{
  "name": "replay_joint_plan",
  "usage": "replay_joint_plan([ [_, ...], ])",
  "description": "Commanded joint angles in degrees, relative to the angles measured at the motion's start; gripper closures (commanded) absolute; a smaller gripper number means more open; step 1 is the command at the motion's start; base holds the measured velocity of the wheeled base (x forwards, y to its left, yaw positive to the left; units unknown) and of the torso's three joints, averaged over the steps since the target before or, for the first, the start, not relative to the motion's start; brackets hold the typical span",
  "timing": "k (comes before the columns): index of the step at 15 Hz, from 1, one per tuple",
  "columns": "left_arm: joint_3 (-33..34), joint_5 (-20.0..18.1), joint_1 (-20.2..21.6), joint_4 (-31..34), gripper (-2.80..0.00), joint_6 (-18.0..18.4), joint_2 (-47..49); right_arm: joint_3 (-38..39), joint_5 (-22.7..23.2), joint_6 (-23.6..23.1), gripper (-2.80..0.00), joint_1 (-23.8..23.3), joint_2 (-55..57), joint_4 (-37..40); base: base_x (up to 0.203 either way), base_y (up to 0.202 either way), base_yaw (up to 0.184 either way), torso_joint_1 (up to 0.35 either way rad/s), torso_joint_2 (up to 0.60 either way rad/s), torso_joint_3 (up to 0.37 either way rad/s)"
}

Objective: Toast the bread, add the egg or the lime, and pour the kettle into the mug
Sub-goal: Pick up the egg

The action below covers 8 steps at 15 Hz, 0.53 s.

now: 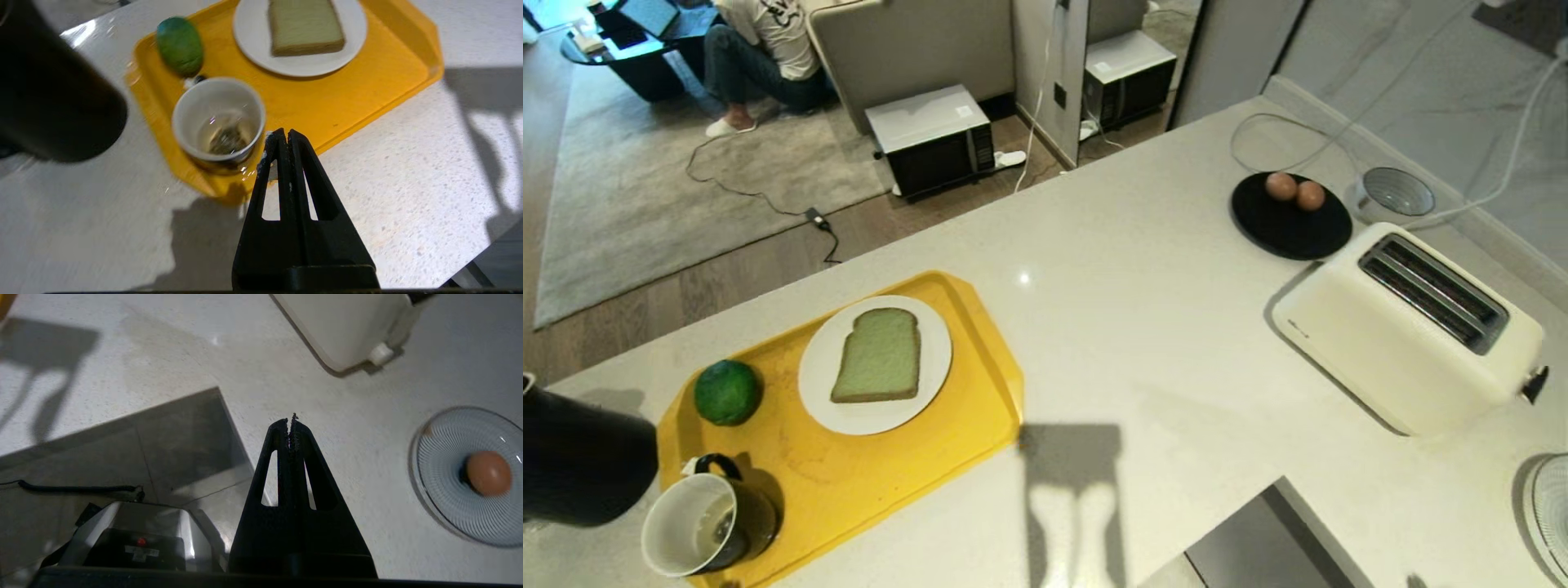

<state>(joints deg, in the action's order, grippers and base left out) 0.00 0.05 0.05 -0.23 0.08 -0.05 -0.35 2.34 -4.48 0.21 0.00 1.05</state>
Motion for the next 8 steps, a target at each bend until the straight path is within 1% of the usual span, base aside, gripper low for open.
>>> replay_joint_plan([
  [1, 0.0, 0.04, 0.04, -0.03, 0.0, 0.0, -0.04, 0.0, 0.03, -0.08, 0.0, 0.06, 0.09, 0.01, 0.002, 0.007, -0.174, 0.012, 0.0, 0.002],
  [8, 0.0, 0.04, 0.04, -0.03, 0.0, 0.0, -0.04, 0.0, 0.03, 0.0, 0.0, 0.06, 0.09, 0.01, 0.002, 0.007, -0.169, 0.001, 0.0, 0.001],
])
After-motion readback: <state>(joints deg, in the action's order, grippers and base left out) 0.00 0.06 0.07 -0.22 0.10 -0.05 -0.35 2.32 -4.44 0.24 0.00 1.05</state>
